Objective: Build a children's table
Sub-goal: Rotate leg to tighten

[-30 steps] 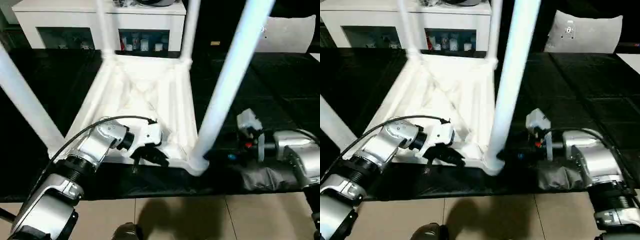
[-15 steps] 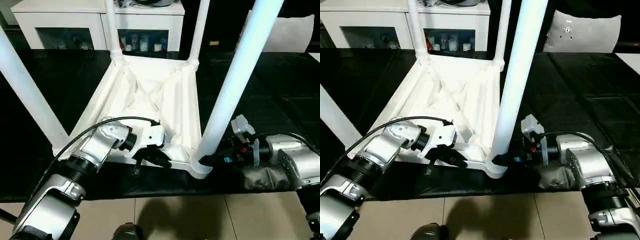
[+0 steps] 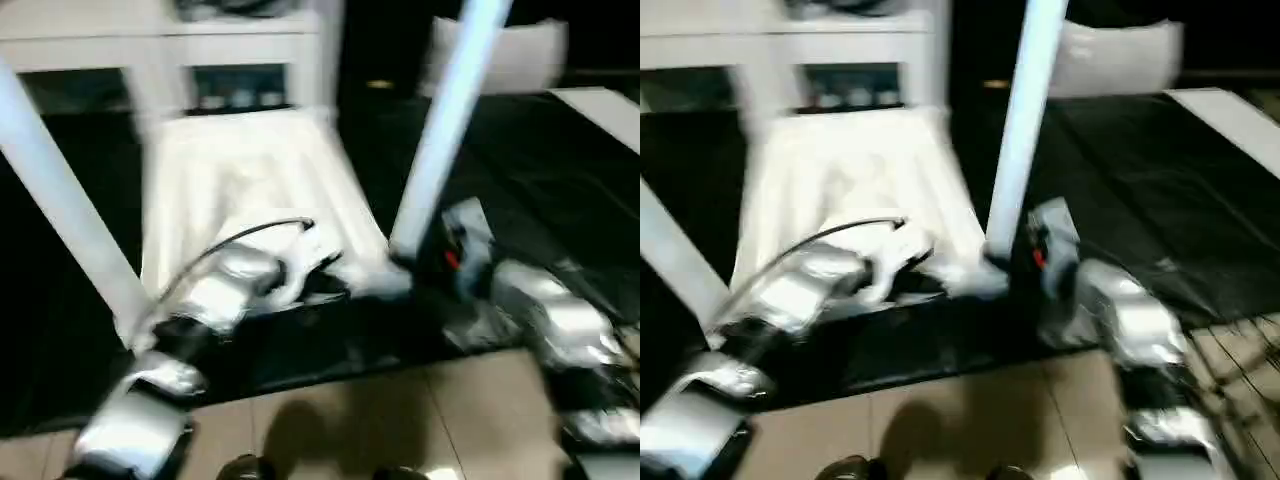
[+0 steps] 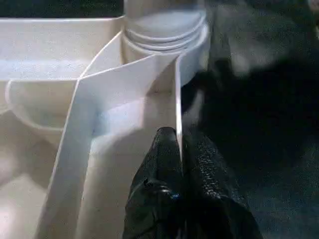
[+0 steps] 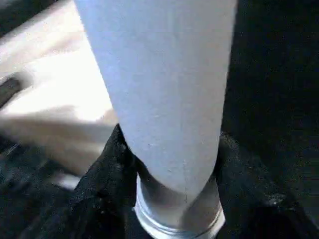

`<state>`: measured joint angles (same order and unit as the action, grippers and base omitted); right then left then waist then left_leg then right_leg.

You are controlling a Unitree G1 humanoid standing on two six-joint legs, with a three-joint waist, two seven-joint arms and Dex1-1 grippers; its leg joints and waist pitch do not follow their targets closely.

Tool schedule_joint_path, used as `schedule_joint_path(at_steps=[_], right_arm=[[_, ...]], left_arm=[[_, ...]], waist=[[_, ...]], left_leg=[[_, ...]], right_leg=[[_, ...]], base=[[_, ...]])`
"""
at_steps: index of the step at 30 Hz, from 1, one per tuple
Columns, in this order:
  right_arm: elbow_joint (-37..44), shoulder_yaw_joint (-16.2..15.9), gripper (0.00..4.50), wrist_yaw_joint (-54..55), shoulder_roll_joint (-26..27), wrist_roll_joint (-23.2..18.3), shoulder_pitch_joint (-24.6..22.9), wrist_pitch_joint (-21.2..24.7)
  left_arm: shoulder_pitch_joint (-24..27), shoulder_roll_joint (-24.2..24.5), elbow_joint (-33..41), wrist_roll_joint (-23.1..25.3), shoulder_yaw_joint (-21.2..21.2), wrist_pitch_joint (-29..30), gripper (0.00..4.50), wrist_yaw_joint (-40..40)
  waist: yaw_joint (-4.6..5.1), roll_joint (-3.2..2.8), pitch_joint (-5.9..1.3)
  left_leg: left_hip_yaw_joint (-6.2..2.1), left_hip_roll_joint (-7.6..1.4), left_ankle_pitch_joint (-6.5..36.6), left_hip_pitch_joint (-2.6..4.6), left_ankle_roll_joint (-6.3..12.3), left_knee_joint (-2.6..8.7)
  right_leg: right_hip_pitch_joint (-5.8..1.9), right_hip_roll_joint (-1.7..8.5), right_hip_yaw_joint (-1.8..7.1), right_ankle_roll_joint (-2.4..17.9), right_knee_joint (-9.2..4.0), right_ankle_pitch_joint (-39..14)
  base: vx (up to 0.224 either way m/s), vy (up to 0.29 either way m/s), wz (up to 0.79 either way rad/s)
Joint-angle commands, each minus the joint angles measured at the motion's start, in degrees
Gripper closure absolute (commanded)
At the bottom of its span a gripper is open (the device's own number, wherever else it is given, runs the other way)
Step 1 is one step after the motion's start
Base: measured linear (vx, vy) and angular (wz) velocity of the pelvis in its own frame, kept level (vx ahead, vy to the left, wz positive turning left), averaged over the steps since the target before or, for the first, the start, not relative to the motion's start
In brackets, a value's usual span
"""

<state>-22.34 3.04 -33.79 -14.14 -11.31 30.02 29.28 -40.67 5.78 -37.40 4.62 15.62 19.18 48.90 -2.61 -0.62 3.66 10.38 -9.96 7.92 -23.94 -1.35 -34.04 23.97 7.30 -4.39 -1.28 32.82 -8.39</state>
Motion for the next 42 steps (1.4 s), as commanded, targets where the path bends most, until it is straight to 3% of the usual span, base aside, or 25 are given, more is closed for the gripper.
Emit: schedule_joint_path(at_steps=[1, 3, 6, 8, 10, 13, 14, 16, 18, 21, 24, 26, 31, 36, 37, 39, 40, 42], right_arm=[[-3.7, -1.0, 2.55, 6.0, 3.1, 0.7, 0.9, 0.4], [-5.3, 0.7, 1.99, 8.4, 5.2, 0.0, 2.3, -3.7], [-5.0, 1.7, 1.76, 8.9, 6.2, 0.1, 2.5, -3.9], [-2.6, 0.7, 1.52, 7.2, 5.8, 0.9, 1.3, -3.7], [-1.9, 0.3, 1.38, 6.8, 5.5, 0.9, 1.0, -3.6], [0.8, -0.4, 0.98, 4.1, 2.8, 0.0, -1.4, -4.9], [3.1, -0.5, 0.98, 0.7, 0.1, -0.7, -3.4, -5.3], [3.6, -0.5, 0.74, -0.2, -0.6, -0.8, -3.9, -5.4], [5.3, 0.3, 0.54, -4.0, -3.2, -1.8, -5.5, -5.6], [6.9, 0.8, 0.43, -10.4, -7.5, -3.0, -7.0, -6.1], [8.2, 0.1, 0.05, -16.6, -11.6, -3.9, -7.9, -6.8], [8.7, -1.8, 0.05, -23.5, -16.5, -4.0, -8.4, -8.1], [6.1, -4.5, 0.05, -32.8, -19.7, -4.1, -7.0, -11.3], [6.6, -6.1, 0.5, -38.0, -20.0, -5.6, -6.6, -11.8], [7.0, -6.5, 0.62, -39.1, -20.0, -6.3, -6.7, -11.3], [7.4, -8.0, 0.74, -41.7, -20.1, -6.9, -6.8, -10.8], [7.4, -8.5, 0.83, -42.3, -20.0, -6.8, -6.8, -10.9], [7.0, -9.4, 1.0, -43.5, -19.4, -6.7, -6.6, -11.2]], left_arm=[[-3.3, -4.1, 2.6, -2.9, 0.1, -1.1, 4.5, -1.4], [-3.7, -5.4, 1.5, -1.6, 0.4, -1.7, 4.5, -4.0], [-3.5, -5.4, 1.5, -0.2, 1.3, -2.5, 4.5, -3.7], [-2.9, -4.5, 1.9, 0.5, 1.8, -3.5, 4.5, -2.6], [-2.8, -4.2, 2.0, 0.6, 2.0, -3.7, 4.5, -2.4], [-2.2, -2.7, 2.3, 0.2, 2.6, -5.0, 4.5, -1.3], [-1.8, -1.4, 2.5, 0.1, 2.9, -6.1, 4.5, 0.4], [-1.8, -1.1, 2.5, 0.1, 3.0, -6.5, 4.5, 0.9], [-1.3, 0.6, 2.7, 0.3, 3.4, -8.2, 4.5, 3.8], [-0.7, 3.4, 2.8, 0.2, 4.4, -11.0, 4.5, 8.9], [-0.6, 5.6, 2.4, 0.0, 5.1, -13.5, 4.5, 13.0], [-0.7, 7.9, 2.3, -1.1, 5.7, -16.7, 4.5, 18.1], [-0.7, 11.1, 3.4, -2.6, 6.9, -18.1, 4.5, 26.5], [-0.2, 12.6, 4.7, -3.3, 8.2, -19.7, 4.5, 31.6], [-0.1, 12.8, 5.1, -3.5, 8.4, -19.8, 4.5, 32.2], [0.2, 12.9, 5.6, -3.6, 8.7, -20.1, 4.5, 33.0], [0.3, 12.9, 5.8, -3.6, 8.7, -20.2, 4.5, 33.2], [0.5, 12.7, 6.1, -3.7, 8.8, -20.2, 4.5, 33.7]], waist=[[0.04, -0.02, -3.97], [0.54, -0.08, -3.9], [0.37, -0.52, -3.8], [-0.11, -0.5, -3.79], [-0.43, -0.57, -3.85], [-1.1, -0.47, -3.94], [-1.24, -0.02, -3.97], [-1.82, -0.25, -3.99], [-2.18, -0.31, -4.02], [-2.76, -0.8, -4.07], [-3.03, -0.69, -4.18], [-3.38, -0.39, -4.39], [-4.05, -0.51, -4.49], [-4.76, -0.45, -4.48], [-4.91, 0.01, -4.46], [-5.19, -0.25, -4.42], [-5.27, -0.57, -4.06], [-5.33, -0.3, -4.06]], left_leg=[[-2.48, -2.19, 34.1, 2.17, -4.48, 5.26], [-2.33, -2.07, 34.6, 2.33, -3.6, 5.09], [-2.14, -2.18, 33.2, 2.42, -2.39, 5.18], [-1.69, -2.26, 31.1, 2.7, -1.86, 5.21], [-1.54, -2.39, 29.2, 2.45, -1.44, 5.41], [-1.32, -2.54, 27.3, 2.42, -0.98, 5.45], [-1.16, -2.55, 26.3, 2.41, -0.55, 5.4], [-1.08, -2.7, 25.4, 2.57, -0.05, 5.39], [-1.07, -2.75, 23.3, 2.09, 0.39, 5.39], [-0.88, -2.85, 23.0, 2.52, 0.54, 5.28], [-0.83, -2.82, 22.3, 2.37, 1.2, 5.19], [-0.76, -2.89, 19.7, 2.08, 2.3, 4.99], [-0.47, -3.04, 17.9, 2.12, 3.3, 4.72], [-0.48, -3.38, 19.3, 2.45, 2.48, 4.91], [-0.44, -3.47, 19.8, 2.48, 2.39, 4.99], [-0.45, -3.47, 20.3, 2.6, 2.01, 5.01], [-0.5, -3.47, 21.3, 2.46, 1.64, 5.1], [-0.38, -3.42, 23.1, 2.72, 0.97, 5.14]], right_leg=[[-1.92, 1.98, 0.29, 5.6, -5.34, -33.2], [-1.68, 1.88, 0.14, 6.1, -5.73, -32.1], [-1.88, 1.84, 0.13, 7.1, -5.87, -30.0], [-1.65, 1.71, 0.6, 8.8, -5.54, -25.9], [-2.0, 1.62, 0.84, 9.6, -5.05, -23.0], [-2.19, 1.69, 1.03, 9.9, -4.71, -20.6], [-2.21, 1.61, 1.1, 10.2, -4.64, -19.5], [-2.29, 1.67, 1.22, 10.3, -4.46, -18.7], [-2.6, 1.74, 1.26, 11.0, -4.08, -16.7], [-2.4, 1.66, 1.46, 11.8, -3.9, -15.1], [-2.71, 1.64, 1.45, 12.2, -3.74, -14.1], [-3.02, 1.8, 1.37, 13.0, -3.46, -12.8], [-2.93, 1.81, 1.34, 14.8, -2.98, -12.1], [-2.72, 1.77, 1.5, 15.1, -2.86, -13.5], [-2.7, 1.84, 1.57, 14.9, -2.95, -14.2], [-2.48, 1.83, 1.68, 14.6, -2.87, -15.4], [-2.27, 1.88, 1.83, 14.3, -2.98, -16.5], [-2.02, 1.92, 2.0, 13.7, -3.27, -18.7]], base=[[0.0, 0.0, 0.0], [0.0, 0.0, 0.0], [0.0, 0.0, 0.0], [0.0, 0.0, 0.0], [0.0, 0.0, 0.0], [0.0, 0.0, 0.0], [0.0, 0.0, 0.0], [0.0, 0.0, 0.0], [0.0, 0.0, 0.0], [0.0, 0.0, 0.0], [0.0, 0.0, 0.0], [0.0, 0.0, 0.0], [0.0, 0.0, 0.0], [0.0, 0.0, 0.0], [0.0, 0.0, 0.0], [0.0, 0.0, 0.0], [0.0, 0.0, 0.0], [0.0, 0.0, 0.0]])
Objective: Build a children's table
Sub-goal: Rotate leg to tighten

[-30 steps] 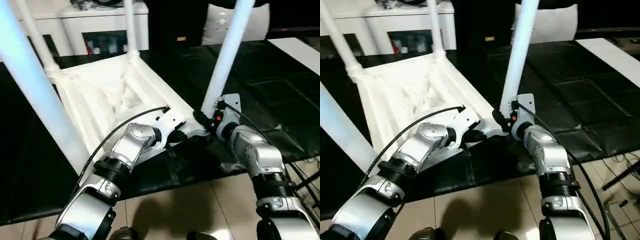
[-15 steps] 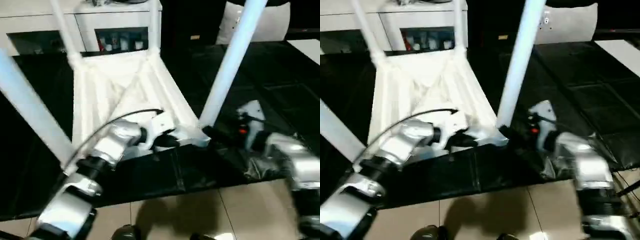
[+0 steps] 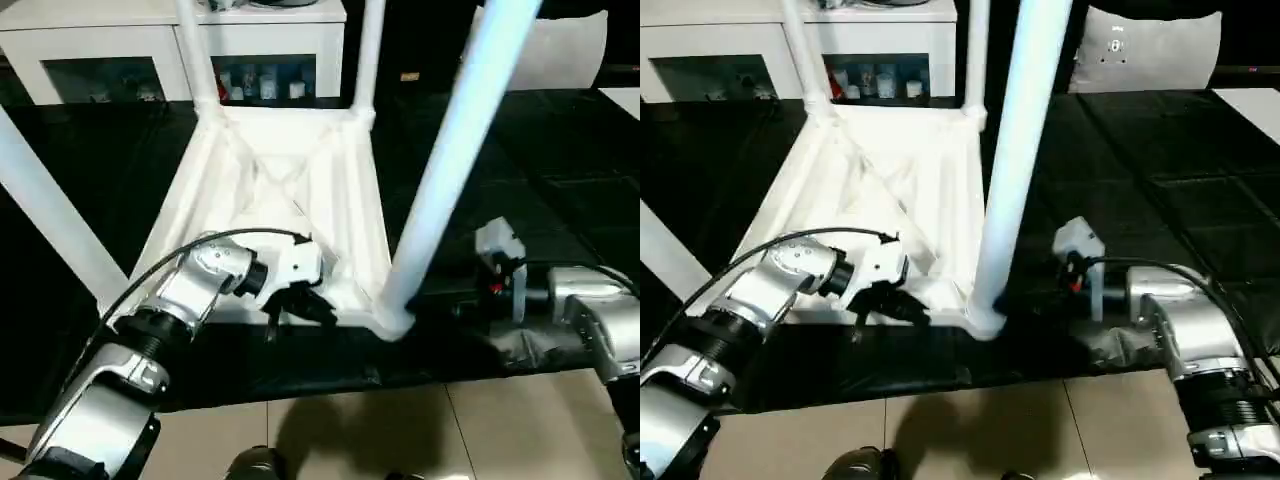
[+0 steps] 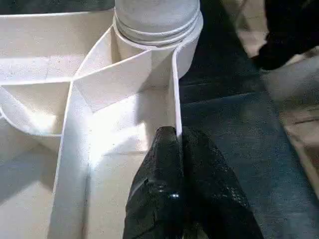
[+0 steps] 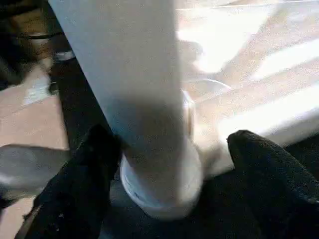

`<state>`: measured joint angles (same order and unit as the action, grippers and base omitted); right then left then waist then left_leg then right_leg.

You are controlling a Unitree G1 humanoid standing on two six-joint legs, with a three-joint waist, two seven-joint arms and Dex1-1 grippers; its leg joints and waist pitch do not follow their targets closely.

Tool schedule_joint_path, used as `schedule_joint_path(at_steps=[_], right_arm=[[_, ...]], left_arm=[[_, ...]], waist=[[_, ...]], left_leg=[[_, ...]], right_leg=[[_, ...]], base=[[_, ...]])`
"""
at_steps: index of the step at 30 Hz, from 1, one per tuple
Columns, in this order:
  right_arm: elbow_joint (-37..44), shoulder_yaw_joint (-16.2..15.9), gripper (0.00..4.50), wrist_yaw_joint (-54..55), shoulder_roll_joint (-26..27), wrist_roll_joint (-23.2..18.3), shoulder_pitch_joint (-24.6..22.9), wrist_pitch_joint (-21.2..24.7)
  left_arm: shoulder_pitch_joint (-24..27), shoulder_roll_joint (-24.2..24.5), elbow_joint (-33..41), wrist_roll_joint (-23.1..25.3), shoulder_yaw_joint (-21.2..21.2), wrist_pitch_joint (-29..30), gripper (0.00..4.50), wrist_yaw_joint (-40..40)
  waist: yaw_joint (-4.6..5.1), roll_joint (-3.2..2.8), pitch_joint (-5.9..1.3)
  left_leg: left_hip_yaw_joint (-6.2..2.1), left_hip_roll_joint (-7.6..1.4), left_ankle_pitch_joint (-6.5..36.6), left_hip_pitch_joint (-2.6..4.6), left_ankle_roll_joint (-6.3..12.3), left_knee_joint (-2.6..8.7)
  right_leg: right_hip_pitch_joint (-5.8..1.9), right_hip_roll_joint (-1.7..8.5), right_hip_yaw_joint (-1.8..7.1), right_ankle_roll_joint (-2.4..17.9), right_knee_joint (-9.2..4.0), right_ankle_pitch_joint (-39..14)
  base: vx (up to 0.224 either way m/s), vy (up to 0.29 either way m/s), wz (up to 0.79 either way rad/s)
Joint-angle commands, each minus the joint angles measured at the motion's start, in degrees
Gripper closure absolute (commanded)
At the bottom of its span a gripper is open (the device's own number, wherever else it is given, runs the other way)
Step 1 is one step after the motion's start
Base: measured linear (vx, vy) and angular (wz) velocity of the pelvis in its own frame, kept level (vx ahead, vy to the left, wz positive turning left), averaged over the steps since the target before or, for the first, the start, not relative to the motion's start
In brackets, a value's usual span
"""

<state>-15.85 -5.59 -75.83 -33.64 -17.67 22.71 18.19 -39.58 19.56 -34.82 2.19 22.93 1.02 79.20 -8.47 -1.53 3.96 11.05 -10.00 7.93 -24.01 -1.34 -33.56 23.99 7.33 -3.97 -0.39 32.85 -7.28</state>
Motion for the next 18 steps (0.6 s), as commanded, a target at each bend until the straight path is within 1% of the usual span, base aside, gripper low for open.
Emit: schedule_joint_path(at_steps=[1, 2, 3, 4, 5, 6, 7, 8, 9, 11, 14, 16, 18], right_arm=[[0.3, -1.0, 1.0, -2.0, 0.4, -0.5, 0.7, 0.0], [0.3, -1.0, 1.12, -2.2, 0.5, -0.6, 0.7, 0.0], [0.2, -1.2, 1.26, -2.7, 0.8, -0.8, 0.7, 0.1], [0.3, -1.3, 1.26, -2.9, 1.0, -0.9, 0.6, 0.2], [0.4, -1.4, 1.43, -3.3, 1.1, -1.2, 0.5, 0.5], [0.4, -1.6, 1.5, -3.7, 1.1, -1.4, 0.5, 0.9], [0.3, -2.0, 1.59, -4.2, 1.0, -1.5, 0.5, 1.0], [0.1, -2.5, 1.59, -4.9, 0.9, -1.6, 0.6, 1.2], [0.1, -2.6, 1.79, -4.9, 0.8, -1.7, 0.5, 1.2], [0.2, -2.6, 1.93, -5.3, 0.6, -2.0, 0.4, 1.7], [0.6, -2.6, 2.2, -6.2, 0.2, -2.3, 0.1, 2.5], [0.8, -2.6, 2.27, -6.1, 0.1, -2.2, -0.1, 2.6], [1.1, -2.3, 2.33, -5.4, 0.3, -2.4, -0.4, 3.3]], left_arm=[[-0.5, -1.1, 3.5, -1.3, 1.6, -2.2, 4.5, 3.5], [-0.4, -1.1, 3.5, -1.3, 1.6, -2.2, 4.5, 3.6], [-0.6, -1.3, 3.2, -1.2, 1.6, -2.5, 4.5, 3.3], [-0.7, -1.4, 2.9, -1.1, 1.6, -2.6, 4.5, 3.1], [-0.8, -1.4, 2.8, -1.2, 1.6, -2.7, 4.5, 3.0], [-0.8, -1.5, 2.7, -1.2, 1.5, -2.6, 4.5, 2.9], [-0.9, -1.5, 2.8, -1.2, 1.5, -2.5, 4.5, 2.8], [-1.0, -1.5, 2.8, -1.2, 1.3, -2.4, 4.5, 2.8], [-1.0, -1.5, 2.9, -1.2, 1.3, -2.4, 4.5, 2.8], [-0.8, -1.4, 3.1, -1.1, 1.3, -2.4, 4.5, 2.6], [-0.7, -1.4, 3.1, -1.5, 1.0, -2.0, 4.5, 2.5], [-0.6, -1.4, 3.2, -1.7, 0.9, -1.8, 4.5, 2.5], [-0.4, -1.5, 3.3, -2.1, 0.4, -1.1, 4.5, 1.9]], waist=[[0.65, 0.86, -4.22], [0.63, 0.75, -4.13], [0.63, 0.71, -4.16], [0.62, 0.95, -4.21], [0.67, 0.92, -4.12], [0.67, 0.91, -4.15], [0.73, 0.93, -3.94], [0.8, 0.96, -3.96], [0.81, 0.97, -3.98], [0.85, 1.18, -4.12], [0.74, 1.11, -4.15], [0.76, 1.04, -4.14], [0.74, 1.04, -4.22]], left_leg=[[-0.97, -3.3, 24.3, 2.78, 0.56, 4.65], [-1.06, -3.3, 25.3, 2.83, 0.2, 4.7], [-1.14, -3.34, 25.6, 2.87, -0.04, 4.72], [-1.13, -3.36, 26.2, 3.02, -0.27, 4.73], [-1.12, -3.36, 26.7, 3.13, -0.53, 4.74], [-1.15, -3.37, 26.7, 3.1, -0.59, 4.77], [-1.19, -3.34, 27.0, 2.89, -0.64, 4.86], [-1.26, -3.31, 27.2, 2.8, -0.71, 4.93], [-1.28, -3.3, 27.2, 2.8, -0.74, 4.92], [-1.31, -3.32, 26.8, 2.84, -0.75, 4.87], [-1.21, -3.34, 26.3, 2.94, -0.69, 4.8], [-1.22, -3.31, 25.6, 2.65, -0.47, 4.87], [-1.2, -3.31, 25.2, 2.66, -0.33, 4.84]], right_leg=[[-1.94, 1.89, 1.72, 12.3, -3.48, -21.7], [-1.83, 2.0, 1.75, 11.7, -3.58, -23.9], [-1.77, 2.02, 1.77, 11.4, -3.57, -24.5], [-1.63, 2.01, 1.79, 11.1, -3.68, -25.2], [-1.49, 2.04, 1.85, 10.8, -3.86, -26.1], [-1.53, 2.03, 1.85, 10.7, -3.82, -26.2], [-1.53, 2.04, 1.87, 10.3, -3.89, -26.9], [-1.6, 2.09, 1.85, 9.8, -3.92, -27.7], [-1.61, 2.12, 1.83, 9.6, -3.97, -28.1], [-1.59, 2.18, 1.82, 9.2, -4.07, -28.8], [-1.47, 2.14, 1.9, 9.5, -4.04, -28.1], [-1.61, 2.1, 1.91, 9.8, -3.85, -26.7], [-1.67, 2.11, 1.89, 10.0, -3.77, -26.3]], base=[[0.0, 0.0, 0.0], [0.0, 0.0, 0.0], [0.0, 0.0, 0.0], [0.0, 0.0, 0.0], [0.0, 0.0, 0.0], [0.0, 0.0, 0.0], [0.0, 0.0, 0.0], [0.0, 0.0, 0.0], [0.0, 0.0, 0.0], [0.0, 0.0, 0.0], [0.0, 0.0, 0.0], [0.0, 0.0, 0.0], [0.0, 0.0, 0.0]])
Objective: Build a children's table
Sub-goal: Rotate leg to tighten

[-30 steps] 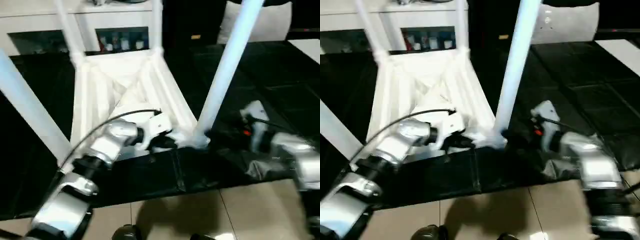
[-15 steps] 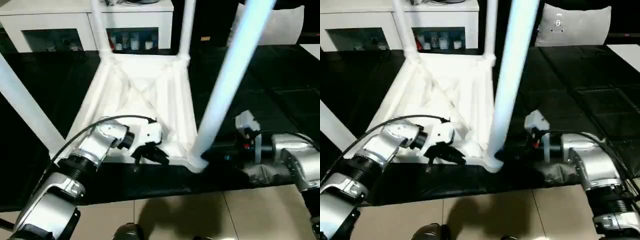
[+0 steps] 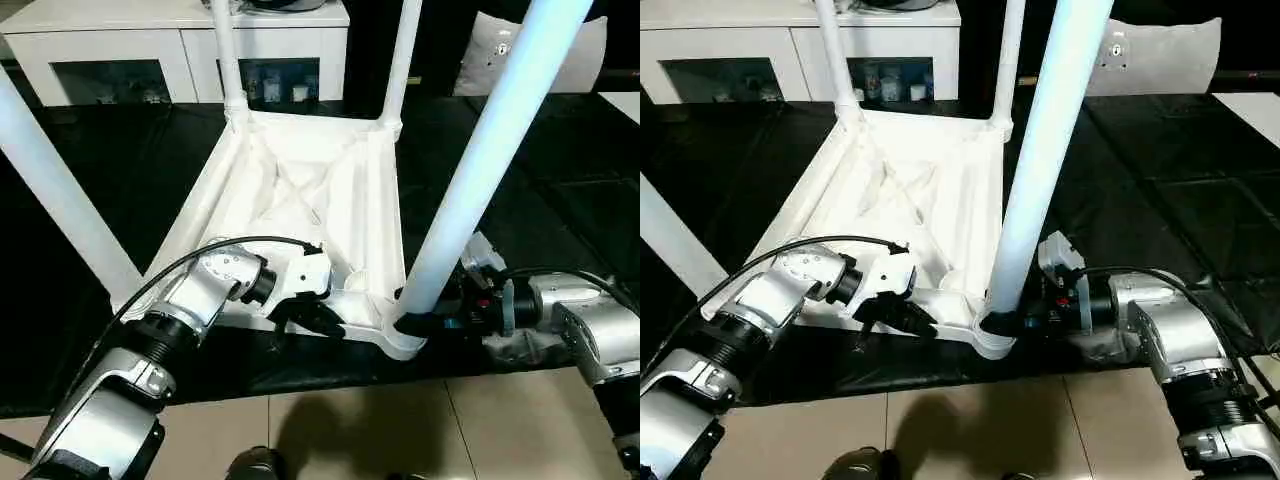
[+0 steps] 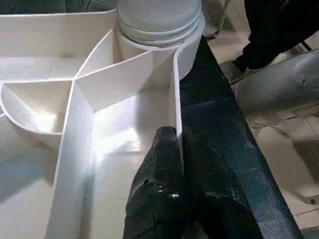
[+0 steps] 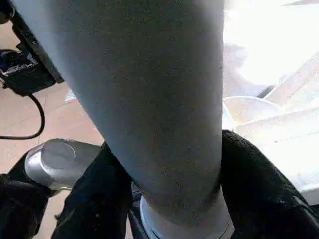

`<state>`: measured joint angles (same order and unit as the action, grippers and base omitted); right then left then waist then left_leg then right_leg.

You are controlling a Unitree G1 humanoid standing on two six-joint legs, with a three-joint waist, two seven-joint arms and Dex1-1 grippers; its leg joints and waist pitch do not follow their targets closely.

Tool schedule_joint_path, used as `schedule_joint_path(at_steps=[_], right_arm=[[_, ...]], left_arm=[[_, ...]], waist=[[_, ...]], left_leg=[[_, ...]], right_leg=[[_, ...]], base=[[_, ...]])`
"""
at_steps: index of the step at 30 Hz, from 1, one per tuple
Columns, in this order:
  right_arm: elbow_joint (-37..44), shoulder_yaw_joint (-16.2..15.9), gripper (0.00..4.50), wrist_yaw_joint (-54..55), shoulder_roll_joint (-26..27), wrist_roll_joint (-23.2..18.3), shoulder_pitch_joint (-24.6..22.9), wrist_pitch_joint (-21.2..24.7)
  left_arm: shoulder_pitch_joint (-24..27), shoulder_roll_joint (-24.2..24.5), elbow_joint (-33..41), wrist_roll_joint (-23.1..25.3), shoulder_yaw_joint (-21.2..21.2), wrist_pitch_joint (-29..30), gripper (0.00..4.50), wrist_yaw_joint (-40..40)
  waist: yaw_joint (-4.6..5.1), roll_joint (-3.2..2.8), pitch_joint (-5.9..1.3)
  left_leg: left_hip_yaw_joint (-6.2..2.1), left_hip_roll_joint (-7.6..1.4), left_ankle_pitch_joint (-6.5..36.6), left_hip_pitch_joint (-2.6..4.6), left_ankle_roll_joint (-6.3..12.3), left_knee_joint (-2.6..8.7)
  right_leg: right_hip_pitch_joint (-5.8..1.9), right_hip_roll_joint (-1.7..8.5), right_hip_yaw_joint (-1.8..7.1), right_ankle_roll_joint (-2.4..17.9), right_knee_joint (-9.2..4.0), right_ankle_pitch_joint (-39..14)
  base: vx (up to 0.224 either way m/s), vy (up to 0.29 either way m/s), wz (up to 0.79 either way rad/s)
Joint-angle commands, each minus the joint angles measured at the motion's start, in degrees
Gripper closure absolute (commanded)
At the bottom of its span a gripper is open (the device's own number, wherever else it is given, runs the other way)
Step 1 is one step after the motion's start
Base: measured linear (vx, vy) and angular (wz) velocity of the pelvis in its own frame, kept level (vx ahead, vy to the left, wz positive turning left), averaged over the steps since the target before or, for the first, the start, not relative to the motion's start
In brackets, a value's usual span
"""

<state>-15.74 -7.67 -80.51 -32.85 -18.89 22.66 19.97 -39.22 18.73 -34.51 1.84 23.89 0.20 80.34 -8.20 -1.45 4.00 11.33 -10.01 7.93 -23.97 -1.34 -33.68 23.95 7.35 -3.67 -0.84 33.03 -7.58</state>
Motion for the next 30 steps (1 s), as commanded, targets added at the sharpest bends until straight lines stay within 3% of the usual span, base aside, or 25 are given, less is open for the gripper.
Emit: schedule_joint_path(at_steps=[1, 6, 7, 9, 10, 12, 13, 14, 15, 16, 17, 18, 19, 20, 21, 22, 23, 25, 26, 28, 30], right_arm=[[1.6, 0.2, 2.33, 0.3, 0.0, -1.5, -0.7, 2.5], [2.3, 1.0, 2.38, 7.9, 2.8, -0.3, -0.6, 5.8], [0.8, 0.9, 2.38, 15.2, 5.3, 2.9, 0.3, 6.0], [-0.3, 1.1, 2.38, 19.9, 6.9, 4.7, 1.1, 6.4], [-1.1, 1.4, 2.41, 23.6, 8.3, 5.8, 1.7, 7.0], [-5.1, 4.8, 2.44, 36.7, 14.7, 6.6, 5.4, 10.8], [-7.1, 6.5, 2.44, 41.4, 17.1, 6.4, 7.0, 11.7], [-8.5, 7.2, 2.44, 43.8, 18.4, 6.4, 8.0, 11.6], [-9.7, 7.5, 2.44, 45.9, 19.5, 6.7, 8.9, 10.7], [-11.5, 7.1, 2.44, 48.8, 20.7, 8.2, 10.0, 7.6], [-12.1, 6.9, 2.44, 50.2, 21.2, 8.9, 10.5, 6.2], [-13.2, 7.5, 2.44, 51.4, 22.2, 8.5, 11.2, 5.6], [-13.7, 8.2, 2.44, 52.2, 23.0, 8.2, 11.6, 5.7], [-14.5, 9.5, 2.13, 52.1, 24.5, 7.5, 12.5, 5.9], [-14.5, 9.5, 1.81, 52.1, 24.5, 7.5, 12.5, 5.9], [-14.8, 9.5, 1.81, 51.3, 24.7, 7.9, 12.6, 5.1], [-14.9, 9.4, 1.78, 51.2, 24.7, 8.1, 12.7, 4.7], [-14.2, 9.2, 1.5, 50.7, 24.1, 7.9, 12.1, 4.2], [-13.6, 9.2, 1.4, 50.4, 23.8, 7.6, 11.7, 3.4], [-10.8, 9.3, 1.3, 48.1, 22.2, 6.7, 10.0, 3.0], [-7.1, 9.3, 1.01, 42.0, 18.6, 5.7, 7.0, 1.5]], left_arm=[[-0.7, -1.0, 3.2, -1.9, -1.0, 0.8, 4.5, -0.3], [-0.4, -2.1, 4.3, -1.7, -2.0, 5.0, 4.5, -4.3], [-0.9, -3.3, 4.1, -0.9, -2.5, 7.3, 4.5, -7.7], [-1.3, -4.4, 3.7, -0.6, -3.2, 8.8, 4.5, -10.3], [-1.6, -5.3, 3.5, -0.4, -3.7, 9.9, 4.5, -12.4], [-2.7, -9.6, 2.7, -0.3, -5.6, 14.1, 4.5, -20.1], [-3.1, -11.1, 2.4, -0.2, -6.1, 15.1, 4.5, -22.4], [-3.4, -12.1, 2.1, -0.3, -6.5, 15.6, 4.5, -23.9], [-3.8, -13.1, 1.8, -0.4, -7.0, 16.2, 4.5, -25.7], [-4.3, -14.4, 1.3, -0.5, -7.5, 16.1, 4.5, -28.0], [-4.5, -15.0, 1.2, -0.5, -7.8, 16.1, 4.5, -29.0], [-4.7, -15.6, 1.1, -0.1, -7.7, 15.6, 4.5, -30.4], [-4.7, -15.9, 1.2, 0.4, -7.7, 15.4, 4.5, -31.3], [-4.6, -16.6, 1.5, 1.2, -7.8, 16.0, 4.5, -32.3], [-4.6, -16.6, 1.5, 1.2, -7.8, 16.0, 4.5, -32.3], [-4.5, -16.6, 1.5, 1.4, -8.0, 16.1, 4.5, -32.5], [-4.5, -16.6, 1.5, 1.4, -8.0, 16.2, 4.5, -32.6], [-4.4, -16.0, 1.4, 1.7, -7.9, 15.8, 4.5, -32.3], [-4.3, -15.7, 1.3, 1.8, -7.9, 15.6, 4.5, -32.2], [-4.3, -14.5, 1.1, 2.1, -7.6, 14.5, 4.5, -31.6], [-3.8, -12.7, 1.1, 1.9, -7.2, 12.5, 4.5, -29.4]], waist=[[0.48, 0.99, -4.27], [0.81, 1.05, -4.15], [1.06, 1.11, -4.11], [1.69, 1.03, -3.89], [2.43, 1.28, -3.85], [3.65, 1.24, -3.53], [4.68, 1.13, -3.5], [5.8, 0.58, -3.39], [6.24, 0.38, -3.39], [7.15, -0.14, -3.34], [7.6, -0.74, -3.12], [7.79, -0.65, -3.17], [8.13, -0.27, -3.24], [8.47, 0.71, -3.07], [8.47, 0.94, -3.09], [8.3, 1.01, -2.99], [8.02, 0.62, -3.09], [7.72, 0.21, -3.27], [7.45, 0.16, -3.43], [7.02, 0.37, -3.47], [6.32, 0.57, -3.62]], left_leg=[[-1.45, -3.29, 25.0, 2.63, -0.26, 4.93], [-1.6, -3.08, 25.5, 2.5, -0.85, 4.98], [-1.73, -3.02, 26.2, 2.45, -1.34, 5.01], [-1.98, -2.83, 28.4, 2.68, -2.57, 5.0], [-2.29, -2.63, 29.7, 2.54, -3.0, 5.01], [-2.59, -2.38, 31.7, 2.48, -3.97, 4.93], [-3.01, -2.19, 33.0, 2.37, -4.57, 4.82], [-3.6, -2.21, 36.1, 2.3, -5.16, 5.09], [-3.83, -2.38, 37.9, 2.36, -5.36, 5.32], [-4.34, -2.67, 40.7, 1.94, -5.15, 6.01], [-4.64, -3.33, 44.9, 1.77, -5.66, 7.22], [-4.83, -3.58, 46.4, 1.62, -5.73, 7.69], [-4.4, -3.39, 47.1, 2.3, -5.45, 7.67], [-3.74, -2.01, 44.1, 3.44, -4.45, 5.72], [-3.49, -1.39, 41.0, 3.85, -3.69, 4.63], [-3.4, -0.87, 33.8, 3.09, -2.16, 3.65], [-3.47, -1.22, 30.3, 2.43, -1.58, 3.94], [-3.8, -2.14, 31.4, 2.47, -1.8, 4.8], [-3.74, -2.38, 32.0, 2.7, -1.92, 5.11], [-3.24, -2.35, 31.0, 2.93, -1.32, 5.18], [-2.85, -2.42, 27.9, 2.47, -0.08, 5.18]], right_leg=[[-1.63, 2.07, 1.6, 10.5, -3.94, -25.8], [-1.61, 2.09, 1.46, 10.0, -4.05, -28.0], [-1.58, 2.19, 1.38, 9.0, -4.23, -30.1], [-1.21, 2.22, 1.2, 7.8, -4.61, -33.6], [-1.46, 2.19, 0.81, 6.5, -4.96, -36.2], [-1.26, 2.11, 0.31, 5.4, -5.28, -39.3], [-1.5, 2.16, -0.31, 4.4, -5.48, -41.1], [-1.78, 1.87, -1.22, 3.4, -5.84, -41.6], [-2.03, 1.66, -1.52, 3.1, -5.93, -40.8], [-3.11, 1.45, -2.06, 3.0, -5.76, -37.2], [-3.52, 1.0, -2.28, 3.8, -4.75, -33.0], [-4.06, 0.86, -2.18, 4.2, -4.17, -30.4], [-3.42, 0.91, -1.55, 5.5, -4.29, -28.1], [-1.98, 1.73, -1.82, 5.3, -6.66, -34.7], [-1.65, 2.29, -2.13, 4.7, -7.7, -38.7], [-2.35, 3.07, -2.39, 3.1, -8.57, -43.4], [-2.92, 3.11, -2.42, 3.0, -8.51, -42.8], [-2.96, 2.3, -2.4, 4.4, -7.74, -36.6], [-2.85, 2.07, -2.07, 6.2, -7.1, -31.9], [-2.62, 1.97, -1.52, 8.6, -6.64, -27.7], [-3.14, 2.15, -1.07, 9.1, -6.21, -25.6]], base=[[0.0, 0.0, 0.0], [0.0, 0.0, 0.0], [0.0, 0.0, 0.0], [0.0, 0.0, 0.0], [0.0, 0.0, 0.0], [0.0, 0.0, 0.0], [0.0, 0.0, 0.0], [-0.041, 0.03, -0.23], [-0.041, 0.03, -0.23], [-0.027, 0.039, -0.24], [-0.016, 0.036, -0.22], [-0.016, 0.036, -0.22], [0.0, 0.0, 0.0], [0.0, 0.0, 0.0], [0.0, 0.0, 0.0], [0.0, 0.0, 0.0], [0.0, 0.0, 0.0], [0.0, 0.0, 0.0], [0.0, 0.0, 0.0], [0.0, 0.0, 0.0], [0.0, 0.0, 0.0]])
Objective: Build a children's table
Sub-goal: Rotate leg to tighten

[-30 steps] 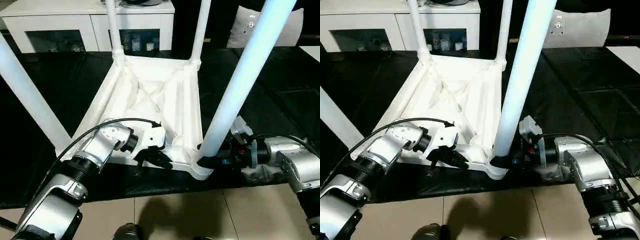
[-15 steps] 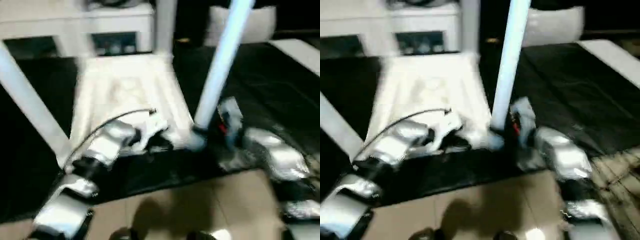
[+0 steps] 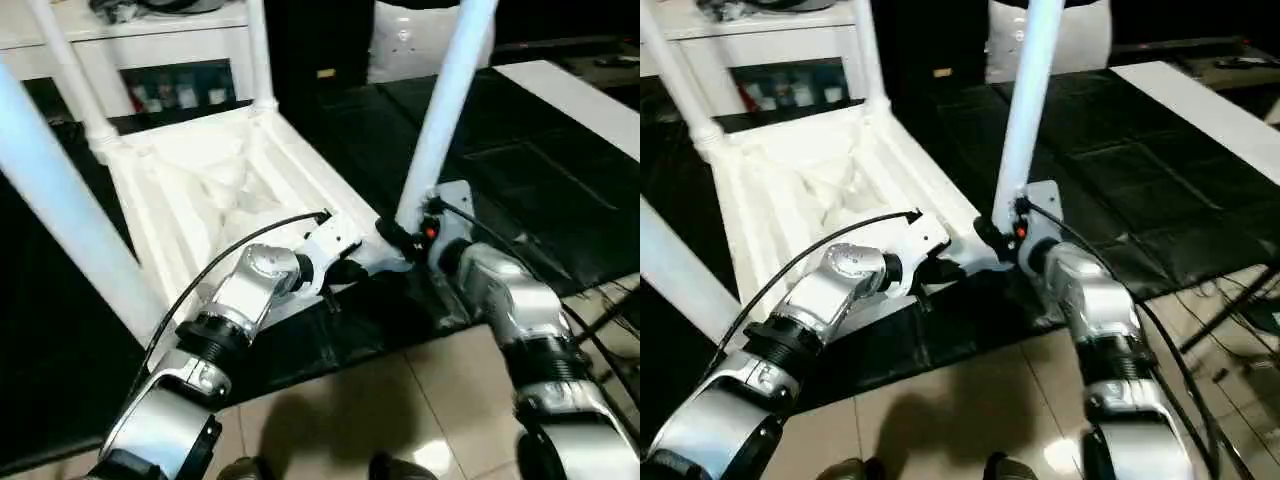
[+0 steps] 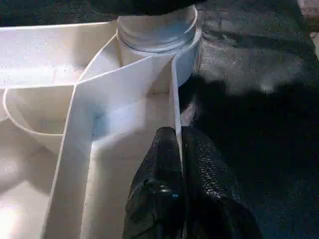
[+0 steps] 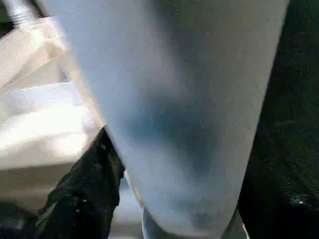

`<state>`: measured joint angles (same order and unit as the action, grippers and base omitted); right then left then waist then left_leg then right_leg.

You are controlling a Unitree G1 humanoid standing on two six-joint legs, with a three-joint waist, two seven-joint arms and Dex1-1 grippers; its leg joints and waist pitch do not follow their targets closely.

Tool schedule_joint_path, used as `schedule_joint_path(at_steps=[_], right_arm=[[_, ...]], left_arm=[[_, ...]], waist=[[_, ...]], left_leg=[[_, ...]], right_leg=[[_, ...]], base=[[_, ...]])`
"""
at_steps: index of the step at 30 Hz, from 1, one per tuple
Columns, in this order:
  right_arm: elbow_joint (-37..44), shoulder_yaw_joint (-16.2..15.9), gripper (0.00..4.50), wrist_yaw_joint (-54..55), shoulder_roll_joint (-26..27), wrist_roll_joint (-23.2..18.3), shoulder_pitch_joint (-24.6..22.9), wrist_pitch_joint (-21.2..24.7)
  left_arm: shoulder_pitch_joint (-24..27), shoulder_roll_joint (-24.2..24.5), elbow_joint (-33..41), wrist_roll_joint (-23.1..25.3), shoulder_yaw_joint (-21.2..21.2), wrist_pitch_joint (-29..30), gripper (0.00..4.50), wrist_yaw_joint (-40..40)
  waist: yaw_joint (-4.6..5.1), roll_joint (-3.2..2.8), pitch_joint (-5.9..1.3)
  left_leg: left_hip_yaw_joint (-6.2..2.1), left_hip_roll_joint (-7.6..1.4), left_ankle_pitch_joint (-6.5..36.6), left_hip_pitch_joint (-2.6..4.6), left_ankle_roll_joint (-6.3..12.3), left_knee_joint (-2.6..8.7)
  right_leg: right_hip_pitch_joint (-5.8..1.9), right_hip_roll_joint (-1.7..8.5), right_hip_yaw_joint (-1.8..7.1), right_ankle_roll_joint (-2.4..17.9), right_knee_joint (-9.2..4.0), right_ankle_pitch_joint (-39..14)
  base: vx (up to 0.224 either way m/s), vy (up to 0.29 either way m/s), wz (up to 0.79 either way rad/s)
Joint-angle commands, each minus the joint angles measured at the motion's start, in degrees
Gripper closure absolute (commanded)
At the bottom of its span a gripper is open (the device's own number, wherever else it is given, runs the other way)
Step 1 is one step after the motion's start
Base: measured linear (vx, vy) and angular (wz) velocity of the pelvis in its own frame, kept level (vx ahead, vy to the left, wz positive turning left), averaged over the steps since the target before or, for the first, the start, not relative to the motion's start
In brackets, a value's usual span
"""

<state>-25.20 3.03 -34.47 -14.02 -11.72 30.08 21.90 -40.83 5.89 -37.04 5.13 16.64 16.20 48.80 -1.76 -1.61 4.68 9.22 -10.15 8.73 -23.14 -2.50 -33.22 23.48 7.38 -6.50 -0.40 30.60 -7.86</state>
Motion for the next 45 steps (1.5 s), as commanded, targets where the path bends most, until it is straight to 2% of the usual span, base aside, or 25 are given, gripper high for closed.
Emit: schedule_joint_path(at_steps=[1, 2, 5, 6, 8, 9, 10, 11, 14, 17, 19, 20, 23, 24, 26, 28, 32, 35, 38, 41, 42, 45], right_arm=[[2.6, -1.4, 1.01, -4.4, -0.5, -1.6, -0.6, -0.3], [3.4, -1.2, 0.91, -6.5, -1.8, -1.8, -1.3, -0.6], [4.7, -1.1, 0.57, -11.5, -5.2, -2.4, -2.7, -1.3], [5.0, -1.3, 0.51, -15.0, -7.9, -2.6, -3.4, -1.9], [5.0, -1.5, 0.39, -17.2, -9.4, -2.7, -3.8, -2.5], [5.0, -1.5, 0.26, -18.3, -10.2, -2.9, -4.0, -2.7], [5.0, -1.8, 0.14, -20.3, -11.5, -3.1, -4.1, -3.0], [5.3, -2.6, 0.07, -23.8, -13.9, -3.1, -4.4, -3.6], [5.8, -3.8, 0.02, -27.9, -16.4, -2.9, -4.6, -4.3], [4.5, -4.7, 0.02, -34.6, -18.6, -3.5, -4.6, -8.1], [4.3, -4.9, 0.02, -35.6, -18.8, -3.6, -4.6, -8.4], [4.2, -5.1, 0.29, -36.8, -19.1, -3.8, -4.6, -8.5], [5.4, -6.7, 0.39, -43.4, -20.4, -5.6, -5.0, -7.2], [5.4, -6.7, 0.66, -43.5, -20.4, -5.6, -5.0, -7.2], [5.5, -7.5, 0.81, -44.9, -20.5, -6.0, -4.9, -6.5], [5.3, -8.1, 0.84, -46.6, -20.4, -6.1, -4.9, -6.8], [5.2, -8.8, 1.24, -47.7, -19.7, -6.6, -5.2, -6.5], [5.2, -9.0, 1.55, -48.4, -19.6, -6.8, -5.3, -6.1], [5.3, -9.3, 1.74, -49.1, -19.8, -7.1, -5.5, -5.9], [5.3, -9.4, 2.06, -49.3, -19.7, -7.2, -5.6, -5.9], [5.4, -9.4, 2.11, -49.4, -19.6, -7.4, -5.8, -5.9], [5.3, -9.6, 2.39, -49.7, -19.2, -7.4, -6.0, -6.0]], left_arm=[[-2.1, 0.3, 3.7, -1.5, 0.1, -3.6, 4.5, 2.4], [-1.9, 1.1, 3.8, -1.5, 0.3, -4.0, 4.5, 3.7], [-1.5, 3.0, 3.4, -1.3, 1.2, -6.1, 4.5, 7.2], [-1.2, 4.6, 3.1, -0.9, 1.9, -7.9, 4.5, 9.5], [-1.1, 5.6, 3.0, -0.9, 2.2, -9.2, 4.5, 11.0], [-1.1, 5.9, 3.0, -1.2, 2.2, -9.8, 4.5, 11.9], [-1.1, 6.5, 3.0, -1.6, 2.3, -10.5, 4.5, 13.4], [-1.2, 7.5, 3.0, -2.3, 2.4, -11.9, 4.5, 16.2], [-1.2, 8.8, 2.6, -2.4, 3.1, -14.2, 4.5, 19.2], [-1.4, 10.9, 1.9, -2.1, 4.7, -17.8, 4.5, 23.6], [-1.4, 11.2, 1.8, -2.2, 4.9, -18.1, 4.5, 24.4], [-1.3, 11.4, 1.9, -2.3, 5.0, -18.3, 4.5, 25.1], [-0.8, 12.5, 3.5, -3.0, 6.2, -19.3, 4.5, 29.5], [-0.8, 12.5, 3.5, -3.0, 6.2, -19.3, 4.5, 29.6], [-0.4, 12.7, 4.1, -3.2, 6.6, -19.9, 4.5, 31.1], [-0.3, 12.8, 4.4, -3.4, 7.1, -20.5, 4.5, 32.3], [-0.4, 12.3, 4.6, -3.5, 7.2, -20.5, 4.5, 32.7], [-0.6, 12.1, 4.2, -3.4, 7.1, -20.6, 4.5, 32.7], [-0.7, 12.1, 4.0, -3.5, 7.1, -20.7, 4.5, 32.7], [-0.7, 12.2, 3.8, -3.5, 7.1, -20.9, 4.5, 32.6], [-0.5, 12.3, 4.0, -3.6, 7.0, -20.6, 4.5, 32.5], [-0.3, 12.3, 4.2, -3.8, 6.9, -20.3, 4.5, 32.4]], waist=[[-0.42, 0.92, -4.15], [-1.02, 0.98, -4.41], [-1.75, 0.85, -4.64], [-2.22, 0.74, -4.76], [-2.96, 0.89, -4.83], [-3.12, 0.93, -4.77], [-3.51, 0.99, -4.99], [-3.79, 0.96, -5.12], [-4.26, 0.9, -5.31], [-4.88, 1.06, -5.15], [-5.02, 1.06, -5.05], [-5.13, 0.87, -4.77], [-5.5, 0.89, -4.47], [-5.6, 0.88, -4.41], [-5.89, 1.05, -4.47], [-5.93, 1.14, -4.5], [-6.07, 0.98, -4.45], [-5.98, 1.2, -4.56], [-6.03, 1.05, -4.58], [-6.0, 1.09, -4.62], [-6.0, 1.28, -4.76], [-6.03, 1.14, -4.7]], left_leg=[[-0.68, -2.34, 26.0, 1.53, 1.5, 4.76], [-0.26, -2.35, 22.8, 1.53, 2.37, 4.62], [0.22, -2.42, 19.5, 1.56, 3.66, 4.35], [0.46, -2.56, 18.2, 1.89, 4.13, 4.2], [0.83, -2.48, 15.5, 1.87, 5.27, 3.8], [0.81, -2.48, 15.3, 1.73, 5.41, 3.68], [0.77, -2.48, 14.1, 1.59, 5.83, 3.52], [0.85, -2.55, 12.0, 1.55, 6.42, 3.36], [0.9, -2.62, 8.7, 1.35, 7.82, 2.98], [1.01, -2.77, 10.0, 1.46, 7.84, 2.98], [0.97, -2.81, 11.1, 1.47, 7.47, 3.07], [0.9, -3.01, 13.1, 1.66, 6.37, 3.29], [0.76, -3.13, 18.1, 1.92, 4.23, 3.67], [0.71, -3.16, 18.8, 1.99, 3.9, 3.72], [0.65, -3.28, 20.6, 2.27, 2.61, 3.87], [0.64, -3.3, 21.1, 2.24, 2.18, 3.93], [0.71, -3.32, 20.1, 2.0, 2.12, 3.95], [0.73, -3.22, 18.9, 1.7, 2.31, 3.92], [0.79, -3.24, 17.9, 1.69, 2.68, 3.83], [0.88, -3.27, 17.7, 1.76, 2.81, 3.79], [0.93, -3.24, 17.6, 1.77, 2.88, 3.73], [0.9, -3.3, 17.5, 1.76, 2.83, 3.77]], right_leg=[[-2.55, 2.05, 1.9, 8.8, -3.65, -24.5], [-2.47, 1.96, 2.34, 10.2, -3.05, -21.3], [-2.41, 1.74, 2.9, 11.7, -2.29, -17.8], [-2.2, 1.69, 3.08, 12.4, -2.16, -16.3], [-2.19, 1.51, 3.35, 13.8, -1.57, -13.0], [-2.21, 1.53, 3.4, 13.9, -1.42, -13.1], [-2.52, 1.66, 3.35, 14.0, -1.04, -12.6], [-2.59, 1.64, 3.31, 14.8, -0.71, -10.5], [-2.83, 1.53, 3.15, 15.9, -0.04, -7.1], [-2.68, 1.67, 3.17, 15.7, -0.28, -9.4], [-2.69, 1.67, 3.16, 15.4, -0.38, -11.0], [-2.39, 1.6, 3.27, 15.2, -0.58, -13.7], [-2.29, 1.78, 3.32, 13.6, -1.23, -19.9], [-2.21, 1.79, 3.34, 13.4, -1.29, -20.7], [-1.99, 1.85, 3.47, 13.2, -1.33, -21.9], [-1.99, 1.94, 3.49, 13.0, -1.37, -22.4], [-2.01, 2.03, 3.53, 12.7, -1.25, -22.1], [-2.28, 2.02, 3.47, 12.3, -1.14, -21.8], [-2.22, 1.97, 3.47, 12.7, -1.01, -20.6], [-2.17, 1.85, 3.48, 13.1, -0.92, -19.6], [-2.26, 1.85, 3.46, 13.1, -0.89, -19.4], [-2.24, 1.92, 3.44, 13.1, -0.9, -19.9]], base=[[0.0, 0.0, 0.0], [0.0, 0.0, 0.0], [0.0, 0.0, 0.0], [0.0, 0.0, 0.0], [0.062, -0.015, 0.09], [0.064, -0.016, 0.09], [0.055, -0.02, 0.04], [0.0, 0.0, 0.0], [0.0, 0.0, 0.0], [0.0, 0.0, 0.0], [0.0, 0.0, 0.0], [0.0, 0.0, 0.0], [0.0, 0.0, 0.0], [0.0, 0.0, 0.0], [0.0, 0.0, 0.0], [0.0, 0.0, 0.0], [0.0, 0.0, 0.0], [0.0, 0.0, 0.0], [0.0, 0.0, 0.0], [0.0, 0.0, 0.0], [0.0, 0.0, 0.0], [0.0, 0.0, 0.0]])
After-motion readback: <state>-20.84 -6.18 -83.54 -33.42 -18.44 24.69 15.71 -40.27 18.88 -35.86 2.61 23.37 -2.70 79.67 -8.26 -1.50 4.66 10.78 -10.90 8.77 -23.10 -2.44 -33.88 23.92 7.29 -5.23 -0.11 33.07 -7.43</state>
